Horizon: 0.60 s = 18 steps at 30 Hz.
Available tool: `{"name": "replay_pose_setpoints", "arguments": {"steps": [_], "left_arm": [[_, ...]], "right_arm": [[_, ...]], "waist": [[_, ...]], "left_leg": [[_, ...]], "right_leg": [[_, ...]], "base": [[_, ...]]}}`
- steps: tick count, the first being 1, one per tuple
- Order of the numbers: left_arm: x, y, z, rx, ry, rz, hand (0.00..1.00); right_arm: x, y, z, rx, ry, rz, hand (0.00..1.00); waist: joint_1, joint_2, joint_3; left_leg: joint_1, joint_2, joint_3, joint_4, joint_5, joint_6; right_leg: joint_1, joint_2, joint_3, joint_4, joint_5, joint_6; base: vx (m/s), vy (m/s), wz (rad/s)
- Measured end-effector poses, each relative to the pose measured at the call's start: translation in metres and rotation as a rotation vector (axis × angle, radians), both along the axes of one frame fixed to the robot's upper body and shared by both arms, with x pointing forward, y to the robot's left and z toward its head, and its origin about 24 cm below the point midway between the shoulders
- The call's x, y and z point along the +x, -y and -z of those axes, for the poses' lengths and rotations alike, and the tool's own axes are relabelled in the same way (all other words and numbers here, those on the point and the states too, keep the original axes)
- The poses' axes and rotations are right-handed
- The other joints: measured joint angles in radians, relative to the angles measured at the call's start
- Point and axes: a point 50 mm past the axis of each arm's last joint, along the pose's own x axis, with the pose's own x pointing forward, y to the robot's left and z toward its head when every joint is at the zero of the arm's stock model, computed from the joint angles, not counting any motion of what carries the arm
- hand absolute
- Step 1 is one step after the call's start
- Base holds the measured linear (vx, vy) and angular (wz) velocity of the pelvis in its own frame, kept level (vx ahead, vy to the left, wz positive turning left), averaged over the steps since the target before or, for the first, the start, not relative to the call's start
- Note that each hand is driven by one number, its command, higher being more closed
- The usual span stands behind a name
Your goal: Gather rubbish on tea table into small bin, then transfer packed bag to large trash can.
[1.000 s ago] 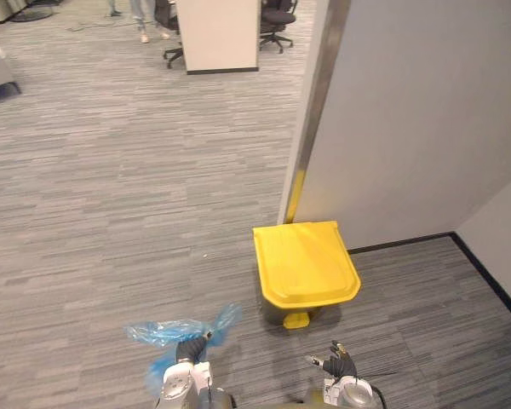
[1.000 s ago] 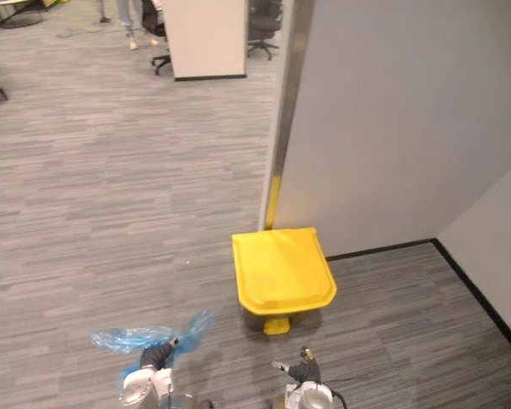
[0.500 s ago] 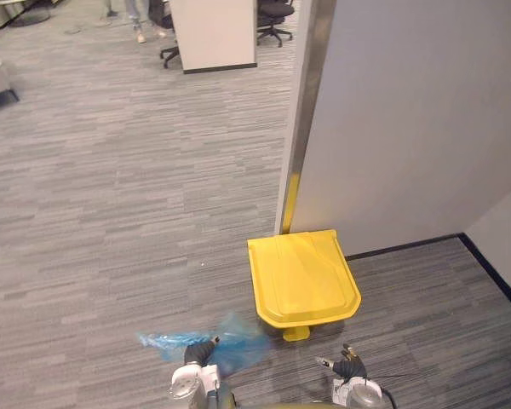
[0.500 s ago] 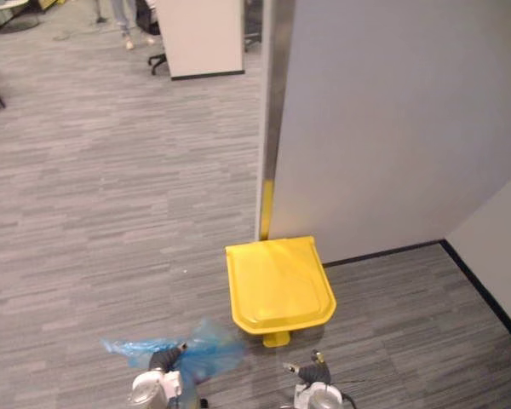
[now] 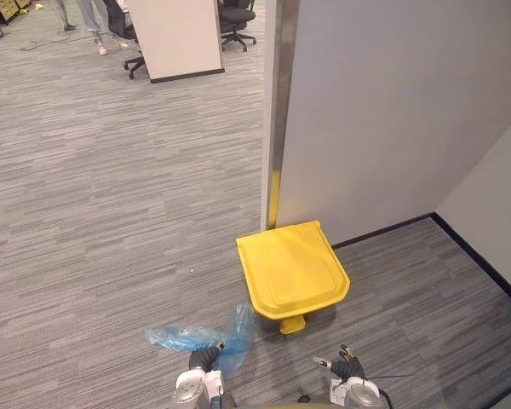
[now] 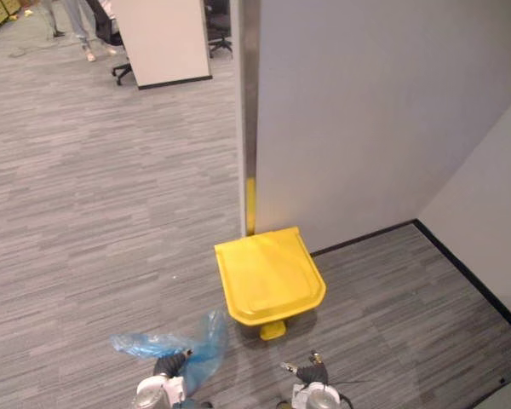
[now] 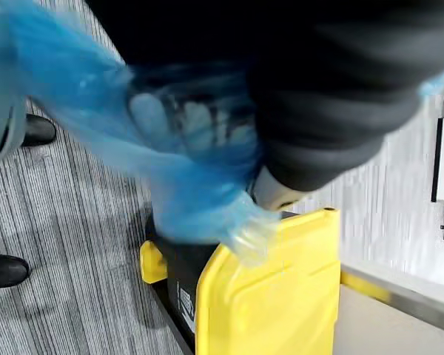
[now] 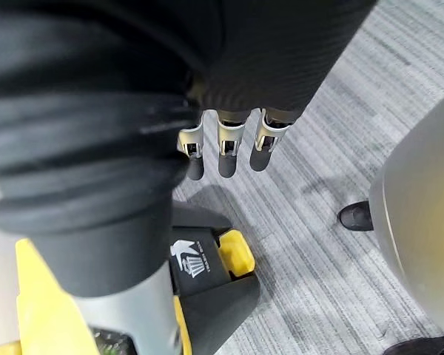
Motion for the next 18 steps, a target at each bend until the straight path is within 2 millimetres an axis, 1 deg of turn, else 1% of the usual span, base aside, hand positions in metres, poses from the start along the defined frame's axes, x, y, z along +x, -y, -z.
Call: {"name": "replay_pose_setpoints", "arguments": {"steps": [2,3,4,5,6,7,8,9,10,11,12,13,14,15,16,18], "left_arm": [[0.002,-0.003,-0.002,0.008,0.014,-0.003,1.0],[0.004,-0.005,-0.003,0.012,0.022,-0.004,1.0],[0.004,-0.006,-0.003,0.013,0.023,-0.013,1.0],[0.006,-0.006,-0.004,0.015,0.028,-0.018,1.0],[0.007,-0.011,-0.005,0.028,0.029,-0.034,1.0],[0.007,-0.018,-0.005,0.05,0.026,-0.046,1.0],[0.007,-0.021,-0.005,0.06,0.026,-0.045,1.0],[0.008,-0.025,-0.006,0.071,0.029,-0.042,1.0],[0.01,-0.029,-0.007,0.083,0.03,-0.037,1.0],[0.013,-0.032,-0.008,0.094,0.038,-0.037,1.0],[0.015,-0.033,-0.009,0.097,0.041,-0.036,1.0],[0.021,-0.029,-0.01,0.095,0.049,-0.033,1.0],[0.025,-0.023,-0.011,0.093,0.06,-0.003,1.0],[0.029,-0.02,-0.013,0.093,0.074,0.014,1.0],[0.034,-0.017,-0.015,0.091,0.088,0.027,1.0],[0.039,-0.016,-0.019,0.091,0.109,0.034,1.0]], "right_arm": [[0.002,-0.003,-0.001,0.0,0.006,-0.021,0.0],[0.004,-0.005,-0.002,-0.002,0.013,-0.033,0.0],[0.005,-0.005,-0.002,-0.003,0.017,-0.035,0.0],[0.006,-0.004,-0.003,-0.004,0.021,-0.034,0.0],[0.007,-0.005,-0.003,-0.001,0.024,-0.036,0.0],[0.008,-0.007,-0.003,0.005,0.027,-0.037,0.0],[0.008,-0.007,-0.003,0.005,0.03,-0.036,0.0],[0.009,-0.007,-0.004,0.005,0.033,-0.035,0.0],[0.014,-0.008,-0.006,0.005,0.049,-0.037,0.0],[0.017,-0.008,-0.007,0.004,0.053,-0.038,0.0],[0.017,-0.008,-0.006,0.003,0.051,-0.036,0.0],[0.019,-0.002,-0.008,-0.012,0.058,-0.026,0.0],[0.021,0.006,-0.009,-0.032,0.06,-0.017,0.0],[0.022,0.011,-0.01,-0.046,0.063,-0.014,0.0],[0.024,0.012,-0.012,-0.05,0.073,-0.015,0.0],[0.024,0.019,-0.014,-0.056,0.086,0.018,0.0]], "waist": [[0.004,-0.01,0.009],[0.002,-0.017,0.019],[0.002,-0.022,0.023],[-0.002,-0.03,0.033],[-0.002,-0.033,0.044],[-0.001,-0.047,0.053],[-0.001,-0.054,0.057],[-0.001,-0.066,0.065],[-0.001,-0.08,0.078],[0.0,-0.094,0.097],[0.0,-0.101,0.102],[-0.003,-0.099,0.13],[-0.003,-0.064,0.144],[-0.002,-0.047,0.153],[-0.001,-0.04,0.161],[-0.001,-0.036,0.172]], "left_leg": [[-0.019,-0.001,0.008,0.07,-0.045,0.006],[-0.029,0.002,0.006,0.119,-0.083,0.015],[-0.032,-0.009,-0.012,0.139,-0.112,0.021],[-0.028,-0.02,-0.026,0.143,-0.119,0.031],[-0.019,-0.023,-0.037,0.15,-0.122,0.041],[-0.009,-0.017,-0.061,0.161,-0.129,0.051],[-0.008,-0.013,-0.074,0.174,-0.136,0.057],[-0.004,-0.012,-0.086,0.183,-0.144,0.06],[0.002,-0.015,-0.09,0.194,-0.152,0.055],[0.009,-0.025,-0.095,0.213,-0.166,0.051],[0.011,-0.033,-0.099,0.226,-0.176,0.049],[0.022,-0.046,-0.135,0.293,-0.227,0.037],[0.017,-0.027,-0.161,0.327,-0.255,0.037],[0.005,-0.022,-0.182,0.34,-0.266,0.039],[-0.011,-0.022,-0.205,0.352,-0.273,0.035],[-0.037,-0.01,-0.253,0.384,-0.296,0.016]], "right_leg": [[-0.034,-0.005,0.023,0.09,-0.041,0.013],[-0.056,-0.011,0.027,0.16,-0.068,0.019],[-0.075,-0.023,0.021,0.224,-0.087,0.044],[-0.11,-0.026,0.02,0.31,-0.087,0.052],[-0.165,-0.017,0.015,0.4,-0.097,0.064],[-0.199,0.011,0.003,0.41,-0.112,0.044],[-0.222,0.024,-0.009,0.402,-0.109,0.042],[-0.259,0.034,-0.024,0.387,-0.094,0.041],[-0.295,0.038,-0.038,0.335,-0.054,0.044],[-0.291,0.035,-0.04,0.251,-0.02,0.045],[-0.29,0.029,-0.04,0.221,-0.015,0.046],[-0.277,0.015,-0.05,0.225,0.021,0.001],[-0.273,0.029,-0.069,0.248,-0.007,0.007],[-0.278,0.034,-0.076,0.26,-0.015,0.0],[-0.289,0.035,-0.091,0.279,-0.021,-0.01],[-0.316,0.036,-0.119,0.338,-0.034,-0.031]], "base": [[-0.07,0.04,-0.23],[-0.08,0.043,-0.12],[-0.06,0.046,-0.05],[-0.06,0.068,0.0],[-0.04,0.069,0.07],[-0.02,0.039,0.18],[0.06,-0.02,0.27],[0.09,-0.067,0.31],[0.09,-0.081,0.33],[0.07,-0.085,0.29],[0.1,-0.122,0.36],[0.18,-0.157,0.34],[0.18,-0.135,0.38],[0.15,-0.109,0.34],[0.1,-0.108,0.44],[0.09,-0.126,0.51]]}}
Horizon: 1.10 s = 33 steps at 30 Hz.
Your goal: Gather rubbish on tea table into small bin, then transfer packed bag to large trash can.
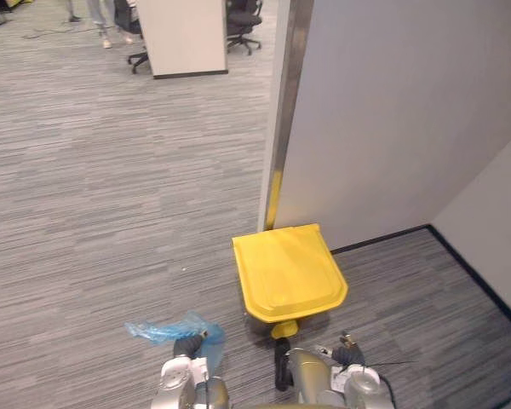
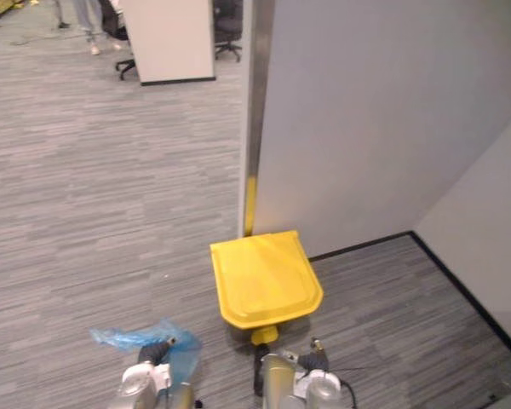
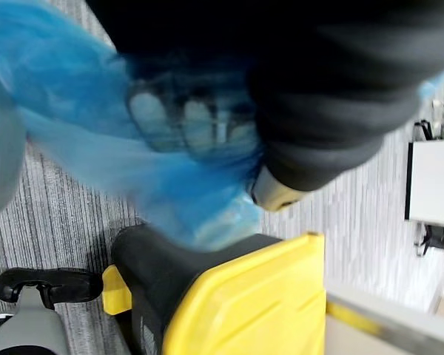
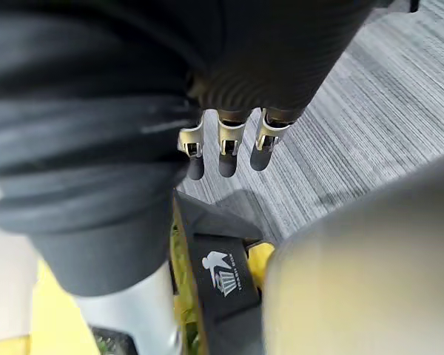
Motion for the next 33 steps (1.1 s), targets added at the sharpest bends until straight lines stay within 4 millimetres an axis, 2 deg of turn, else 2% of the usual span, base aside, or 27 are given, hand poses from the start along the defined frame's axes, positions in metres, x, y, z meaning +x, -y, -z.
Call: {"name": "replay_pose_setpoints", "arguments": {"steps": [3,6,8,10,12,13,15,18,20,22,23,25,27,30,31,33], "left_arm": [[0.0,0.0,0.0,0.0,0.001,0.0,1.0],[-0.001,0.001,0.001,-0.006,-0.003,-0.001,1.0],[-0.002,0.003,0.002,-0.011,-0.01,0.0,1.0],[0.001,0.006,0.0,-0.023,0.001,0.015,1.0],[0.007,0.008,-0.002,-0.029,0.017,0.021,1.0],[0.01,0.009,-0.004,-0.03,0.025,0.024,1.0],[0.013,0.008,-0.006,-0.029,0.039,0.026,1.0],[0.016,0.005,-0.01,-0.018,0.058,0.029,1.0],[0.022,0.001,-0.017,-0.006,0.098,0.032,1.0],[0.03,-0.004,-0.025,0.016,0.141,0.038,1.0],[0.035,-0.006,-0.03,0.031,0.173,0.051,1.0],[0.045,-0.01,-0.041,0.043,0.228,0.06,1.0],[0.054,-0.013,-0.054,0.058,0.298,0.077,1.0],[0.058,-0.016,-0.063,0.068,0.349,0.093,1.0],[0.059,-0.016,-0.064,0.073,0.356,0.103,1.0],[0.06,-0.016,-0.065,0.072,0.358,0.114,1.0]], "right_arm": [[-0.006,0.001,0.002,0.008,-0.013,0.024,0.0],[-0.005,-0.001,0.002,0.009,-0.016,0.011,0.0],[-0.005,-0.002,0.002,0.006,-0.015,-0.004,0.0],[0.0,-0.002,0.0,0.001,-0.005,-0.014,0.0],[0.003,-0.004,-0.001,-0.004,0.001,-0.034,0.0],[0.006,-0.006,-0.002,-0.01,0.007,-0.061,0.0],[0.013,-0.014,-0.005,-0.014,0.022,-0.114,0.0],[0.031,-0.036,-0.013,-0.016,0.071,-0.246,0.0],[0.057,-0.05,-0.032,-0.047,0.176,-0.346,0.0],[0.083,-0.054,-0.053,-0.078,0.276,-0.393,0.0],[0.102,-0.054,-0.069,-0.108,0.34,-0.419,0.0],[0.134,-0.046,-0.099,-0.172,0.445,-0.441,0.0],[0.166,-0.034,-0.137,-0.251,0.561,-0.45,0.0],[0.19,-0.017,-0.174,-0.287,0.664,-0.389,0.0],[0.196,-0.011,-0.183,-0.298,0.681,-0.367,0.0],[0.202,-0.001,-0.196,-0.31,0.711,-0.333,0.0]], "waist": [[-0.002,0.008,-0.005],[0.005,0.008,-0.015],[0.005,0.014,-0.027],[-0.001,0.026,-0.029],[0.0,0.03,-0.032],[0.0,0.032,-0.033],[0.005,0.03,-0.037],[0.011,0.031,-0.05],[0.03,0.028,-0.056],[0.036,0.024,-0.057],[0.043,0.017,-0.056],[0.052,0.008,-0.051],[0.055,-0.011,-0.04],[0.055,-0.042,-0.022],[0.055,-0.051,-0.013],[0.052,-0.058,0.006]], "left_leg": [[-0.023,0.04,-0.072,0.053,-0.038,-0.039],[-0.053,0.075,-0.104,0.053,-0.051,-0.053],[-0.07,0.082,-0.112,0.031,-0.047,-0.058],[-0.088,0.095,-0.122,0.01,-0.029,-0.078],[-0.106,0.098,-0.148,0.001,-0.016,-0.082],[-0.119,0.101,-0.162,-0.005,-0.009,-0.09],[-0.121,0.107,-0.164,-0.032,0.006,-0.102],[-0.135,0.109,-0.17,-0.074,0.036,-0.106],[-0.157,0.108,-0.179,-0.108,0.062,-0.117],[-0.171,0.107,-0.196,-0.132,0.083,-0.122],[-0.17,0.107,-0.197,-0.152,0.098,-0.127],[-0.174,0.107,-0.211,-0.173,0.111,-0.126],[-0.193,0.106,-0.221,-0.166,0.114,-0.118],[-0.212,0.096,-0.217,-0.167,0.112,-0.113],[-0.221,0.089,-0.215,-0.168,0.112,-0.112],[-0.221,0.077,-0.217,-0.168,0.115,-0.109]], "right_leg": [[0.003,0.012,-0.075,0.039,-0.002,-0.016],[-0.013,0.041,-0.109,0.036,0.013,-0.039],[-0.032,0.05,-0.117,0.026,0.013,-0.04],[-0.044,0.059,-0.135,0.005,0.021,-0.054],[-0.05,0.062,-0.151,-0.01,0.03,-0.069],[-0.053,0.063,-0.163,-0.021,0.038,-0.082],[-0.053,0.065,-0.173,-0.04,0.039,-0.082],[-0.058,0.066,-0.187,-0.078,0.049,-0.09],[-0.079,0.067,-0.194,-0.104,0.065,-0.088],[-0.086,0.067,-0.204,-0.126,0.078,-0.083],[-0.086,0.068,-0.206,-0.142,0.088,-0.089],[-0.086,0.073,-0.211,-0.167,0.1,-0.075],[-0.088,0.078,-0.213,-0.201,0.116,-0.063],[-0.11,0.081,-0.184,-0.208,0.128,-0.053],[-0.119,0.083,-0.163,-0.208,0.14,-0.037],[-0.121,0.088,-0.125,-0.208,0.156,-0.029]], "base": [[0.12,-0.163,0.59],[0.12,-0.141,0.26],[0.12,-0.106,0.07],[0.11,-0.087,0.1],[0.07,-0.064,0.2],[0.05,-0.059,0.26],[0.03,-0.058,0.17],[0.0,-0.066,0.16],[-0.02,-0.076,0.12],[-0.02,-0.074,0.17],[-0.04,-0.089,0.12],[-0.07,-0.099,0.08],[-0.08,-0.051,-0.01],[-0.08,-0.008,-0.12],[-0.08,0.011,-0.08],[-0.05,0.02,0.0]]}}
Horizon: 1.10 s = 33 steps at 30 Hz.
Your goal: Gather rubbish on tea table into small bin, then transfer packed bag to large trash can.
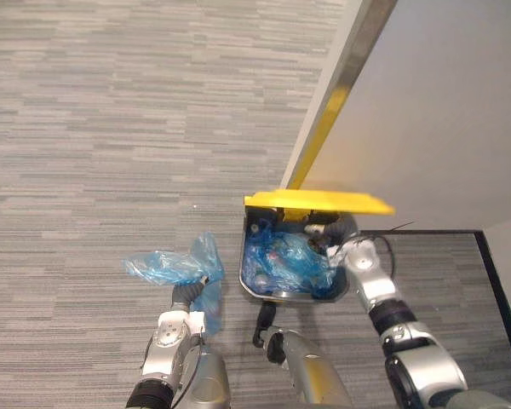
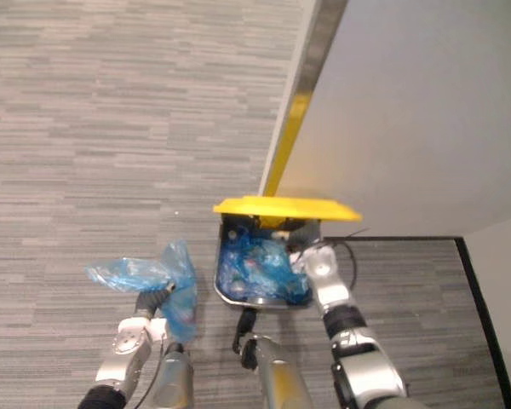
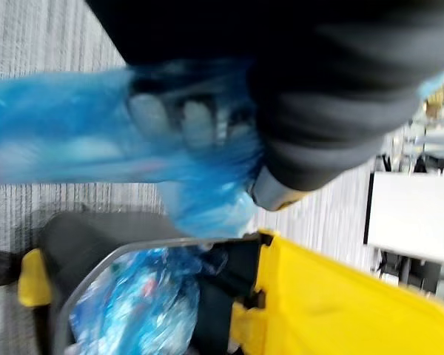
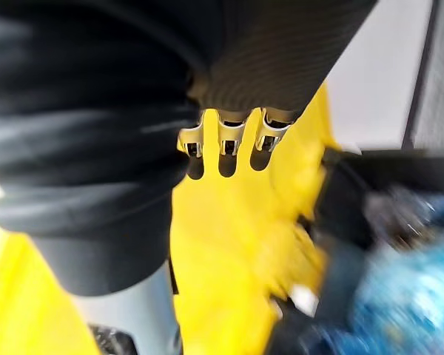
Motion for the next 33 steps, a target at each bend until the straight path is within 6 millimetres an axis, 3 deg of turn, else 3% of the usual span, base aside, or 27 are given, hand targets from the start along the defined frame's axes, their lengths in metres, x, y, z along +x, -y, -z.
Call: {"name": "replay_pose_setpoints", "arguments": {"steps": [4,7,9,14,20,26,33], "left_arm": [[0.005,0.004,-0.016,-0.015,0.077,0.03,1.0],[0.01,0.008,-0.026,-0.038,0.126,0.046,1.0],[0.011,0.015,-0.03,-0.069,0.145,0.067,1.0],[0.017,0.033,-0.054,-0.163,0.248,0.128,1.0],[0.035,0.078,-0.117,-0.281,0.5,0.335,1.0],[0.028,0.127,-0.167,-0.377,0.687,0.568,1.0],[0.03,0.155,-0.197,-0.374,0.791,0.662,1.0]], "right_arm": [[0.018,0.01,-0.043,0.074,0.119,0.034,0.0],[0.026,0.009,-0.062,0.174,0.169,0.052,0.0],[0.029,0.008,-0.065,0.23,0.169,0.055,0.0],[0.033,0.009,-0.066,0.311,0.155,0.068,0.0],[0.036,0.007,-0.075,0.331,0.175,0.059,0.0],[0.036,0.005,-0.076,0.33,0.175,0.037,0.0],[0.042,0.002,-0.082,0.332,0.171,0.031,0.0]], "waist": [[-0.001,-0.004,0.033],[-0.002,-0.006,0.056],[-0.002,-0.006,0.062],[-0.007,-0.007,0.072],[-0.02,-0.01,0.107],[-0.038,-0.01,0.108],[-0.053,-0.01,0.108]], "left_leg": [[0.0,-0.006,0.006,0.0,0.001,-0.001],[0.002,-0.008,0.009,0.0,0.004,-0.006],[0.006,-0.011,0.012,0.0,0.008,-0.013],[0.017,-0.03,0.021,0.004,0.006,-0.01],[0.015,-0.044,0.013,0.039,-0.006,0.007],[0.016,-0.047,0.012,0.039,-0.005,0.004],[0.019,-0.042,0.03,0.039,-0.006,0.006]], "right_leg": [[0.0,0.001,0.016,-0.003,0.01,-0.003],[0.0,0.002,0.025,0.0,0.018,-0.016],[0.0,0.003,0.037,0.005,0.033,-0.038],[0.001,-0.005,0.07,0.021,0.035,-0.041],[0.021,-0.015,0.071,0.014,0.03,-0.03],[0.022,-0.016,0.075,0.013,0.03,-0.03],[0.026,-0.008,0.091,-0.001,0.047,-0.034]], "base": [[0.0,0.012,-0.02],[0.01,-0.002,-0.01],[0.05,0.005,-0.06],[0.02,0.023,-0.05],[-0.03,0.009,0.04],[-0.01,0.001,0.0],[0.01,0.002,-0.07]]}}
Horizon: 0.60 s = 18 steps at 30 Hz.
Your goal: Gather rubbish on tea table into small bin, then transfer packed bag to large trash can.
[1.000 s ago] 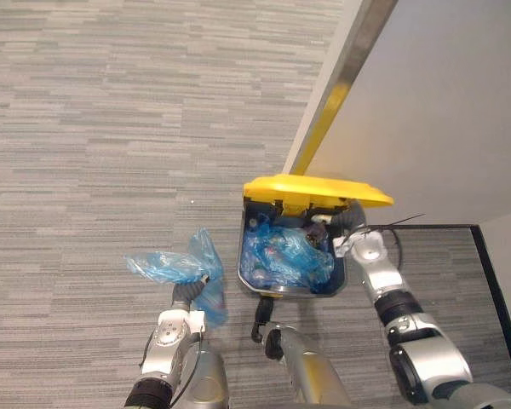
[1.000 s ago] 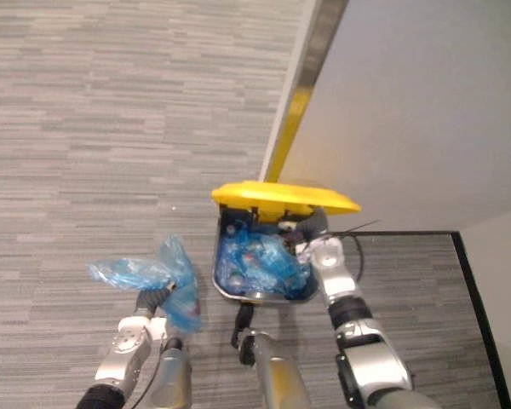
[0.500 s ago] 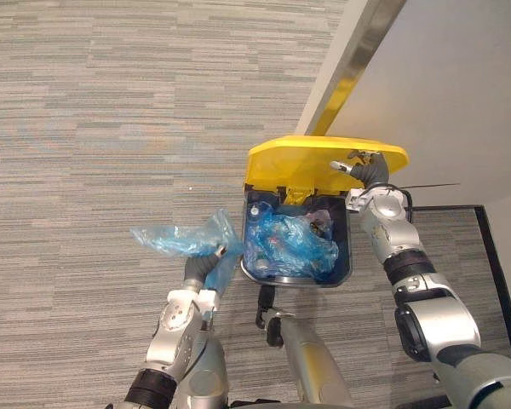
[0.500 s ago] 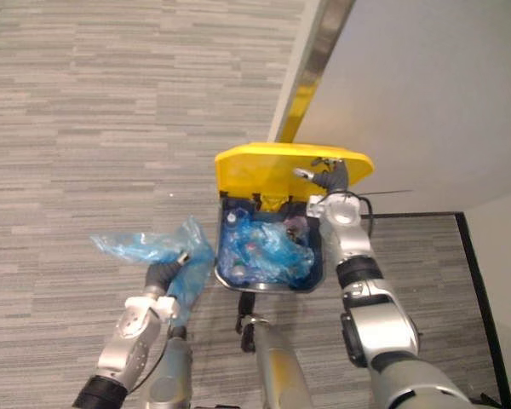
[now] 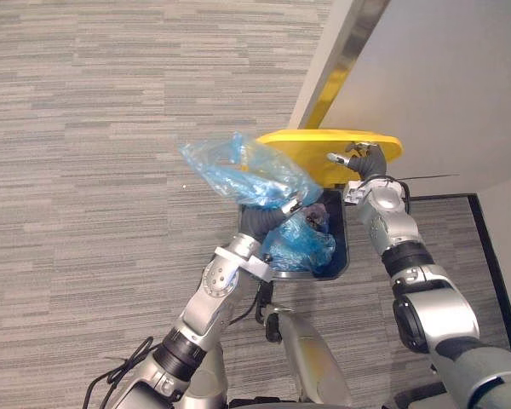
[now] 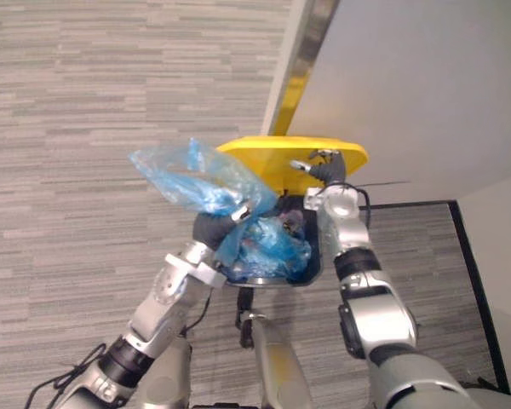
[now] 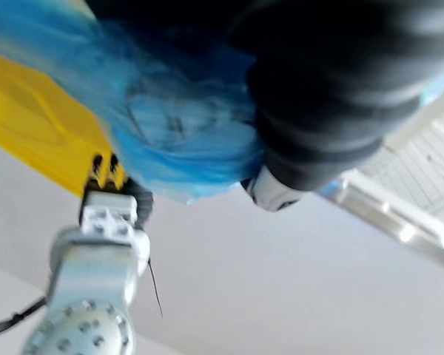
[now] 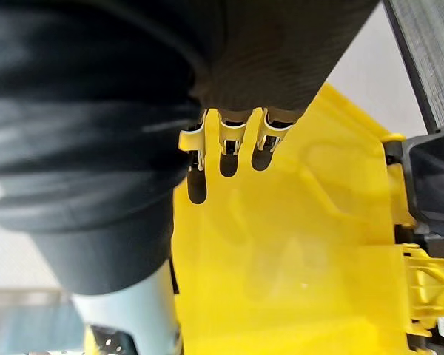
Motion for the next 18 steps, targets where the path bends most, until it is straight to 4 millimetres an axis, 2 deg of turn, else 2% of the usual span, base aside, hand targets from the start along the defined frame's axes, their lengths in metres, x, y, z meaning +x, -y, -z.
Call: {"name": "replay_pose_setpoints", "arguments": {"steps": [4,10,13,18], "left_arm": [[0.01,0.005,-0.003,0.058,0.029,-0.035,1.0],[0.04,-0.007,0.032,0.234,-0.089,-0.193,1.0],[0.055,-0.016,0.047,0.354,-0.145,-0.274,1.0],[0.079,-0.022,0.052,0.491,-0.169,-0.349,1.0]], "right_arm": [[0.0,-0.003,-0.002,0.001,0.009,-0.004,0.0],[-0.003,-0.008,-0.015,-0.016,0.075,-0.024,0.0],[-0.005,-0.012,-0.024,-0.02,0.116,-0.031,0.0],[-0.008,-0.023,-0.04,-0.035,0.186,-0.059,0.0]], "waist": [[-0.005,0.0,0.0],[-0.014,0.0,0.0],[-0.018,-0.003,0.001],[-0.019,-0.032,0.039]], "left_leg": [[-0.003,0.004,0.0,0.0,0.0,0.0],[-0.068,0.017,0.002,0.035,-0.008,-0.007],[-0.11,0.022,0.007,0.058,-0.01,-0.01],[-0.148,0.038,0.009,0.087,-0.023,-0.018]], "right_leg": [[-0.001,0.004,0.0,-0.006,-0.001,0.001],[-0.039,0.022,0.0,-0.032,0.019,0.005],[-0.071,0.026,-0.001,-0.032,0.03,-0.007],[-0.097,0.04,-0.001,-0.035,0.036,-0.005]], "base": [[0.0,0.0,0.0],[-0.01,-0.012,-0.02],[-0.01,-0.007,-0.01],[-0.05,-0.019,-0.04]]}}
